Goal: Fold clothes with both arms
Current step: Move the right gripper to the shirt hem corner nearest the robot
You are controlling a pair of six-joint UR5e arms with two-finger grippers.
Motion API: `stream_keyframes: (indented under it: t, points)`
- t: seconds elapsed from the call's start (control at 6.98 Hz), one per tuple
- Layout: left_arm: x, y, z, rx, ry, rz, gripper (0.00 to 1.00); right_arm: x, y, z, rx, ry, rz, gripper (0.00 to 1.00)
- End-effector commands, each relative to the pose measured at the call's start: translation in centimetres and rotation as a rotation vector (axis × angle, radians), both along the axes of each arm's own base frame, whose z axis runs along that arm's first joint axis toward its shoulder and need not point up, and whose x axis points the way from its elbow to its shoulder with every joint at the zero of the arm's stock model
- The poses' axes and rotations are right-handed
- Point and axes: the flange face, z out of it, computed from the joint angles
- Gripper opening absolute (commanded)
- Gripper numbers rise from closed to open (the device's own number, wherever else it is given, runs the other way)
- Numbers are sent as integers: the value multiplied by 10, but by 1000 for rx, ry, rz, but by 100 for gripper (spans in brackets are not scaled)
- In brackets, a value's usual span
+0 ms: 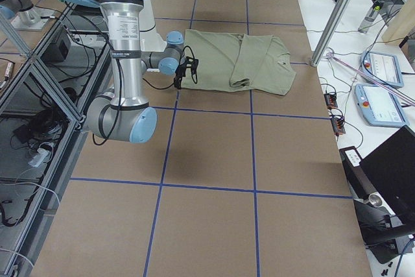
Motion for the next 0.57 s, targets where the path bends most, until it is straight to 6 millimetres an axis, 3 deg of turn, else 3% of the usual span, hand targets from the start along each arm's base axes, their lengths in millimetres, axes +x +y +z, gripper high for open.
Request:
stream_keyframes:
  t: [0.0, 0.43]
  points:
    - [-1, 2, -1, 2, 1, 0, 100, -2, 5, 2, -8, 8, -8, 85]
    - [-4, 5, -6, 10, 9, 0, 100, -6, 14, 10, -13, 27, -28, 85]
